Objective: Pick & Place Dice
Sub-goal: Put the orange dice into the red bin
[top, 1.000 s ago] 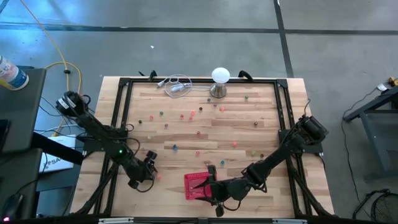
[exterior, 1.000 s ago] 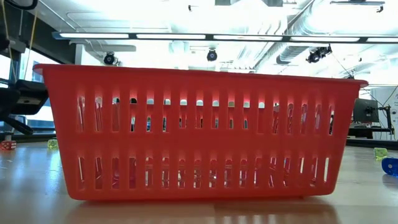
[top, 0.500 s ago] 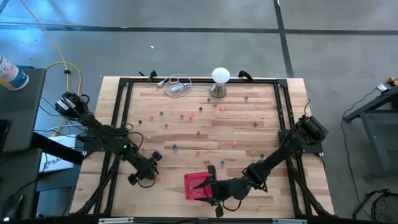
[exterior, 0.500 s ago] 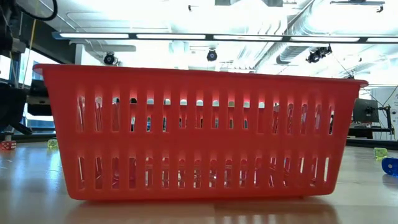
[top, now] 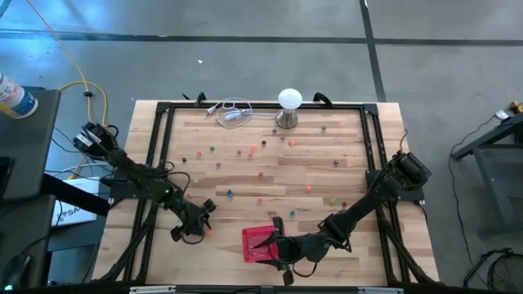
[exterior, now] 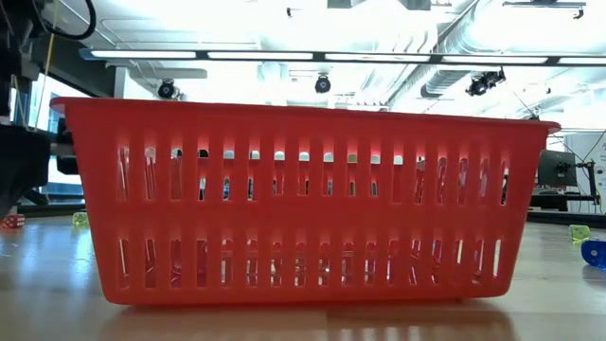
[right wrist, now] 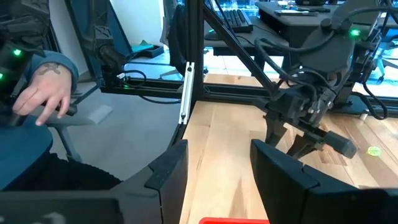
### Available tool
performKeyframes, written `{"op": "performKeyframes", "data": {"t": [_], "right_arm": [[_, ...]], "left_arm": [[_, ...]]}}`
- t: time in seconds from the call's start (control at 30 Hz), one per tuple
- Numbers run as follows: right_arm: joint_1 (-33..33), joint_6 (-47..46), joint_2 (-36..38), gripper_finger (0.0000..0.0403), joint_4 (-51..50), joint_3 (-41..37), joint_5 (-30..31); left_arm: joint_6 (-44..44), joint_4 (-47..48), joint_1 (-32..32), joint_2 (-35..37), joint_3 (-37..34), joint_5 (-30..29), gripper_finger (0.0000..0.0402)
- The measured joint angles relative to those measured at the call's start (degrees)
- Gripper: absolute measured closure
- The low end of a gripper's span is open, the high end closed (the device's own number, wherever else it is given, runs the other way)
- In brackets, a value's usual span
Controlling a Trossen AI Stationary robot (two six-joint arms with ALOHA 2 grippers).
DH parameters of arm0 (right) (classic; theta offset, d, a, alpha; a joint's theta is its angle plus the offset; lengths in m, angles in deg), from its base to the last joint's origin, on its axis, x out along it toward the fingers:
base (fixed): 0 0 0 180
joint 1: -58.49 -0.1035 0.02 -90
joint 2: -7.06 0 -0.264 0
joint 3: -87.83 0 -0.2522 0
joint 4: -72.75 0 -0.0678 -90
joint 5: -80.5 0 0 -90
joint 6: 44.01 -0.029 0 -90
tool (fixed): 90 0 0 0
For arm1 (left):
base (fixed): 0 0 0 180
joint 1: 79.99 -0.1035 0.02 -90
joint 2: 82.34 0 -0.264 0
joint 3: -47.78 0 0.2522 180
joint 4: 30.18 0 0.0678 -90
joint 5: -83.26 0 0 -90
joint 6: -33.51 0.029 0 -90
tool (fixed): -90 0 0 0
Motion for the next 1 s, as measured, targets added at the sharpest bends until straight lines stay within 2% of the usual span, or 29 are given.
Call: {"op": "performKeyframes", "data": {"t": [0.27, 0.53, 0.83, 1.0], "right_arm": [[0.0, -1.8, 0.0, 0.0239, 0.2, 0.0, 0.0], [-0.6, -3.2, 0.0, 0.0239, 0.9, 0.0, 0.0], [-0.9, -3.4, 0.0, 0.0239, 1.8, 0.0, 0.0], [-0.9, -3.2, 0.0, 0.0239, 1.8, 0.0, 0.0]], "left_arm": [[3.9, -3.5, -4.1, -3.7, 0.1, 9.3, 0.0239], [6.5, -3.4, -5.4, -3.7, -0.4, 10.8, 0.0243], [8.4, -3.5, -6.8, -3.7, -1.4, 12.7, 0.03], [8.8, -3.5, -6.8, -3.7, -1.4, 12.7, 0.0309]]}}
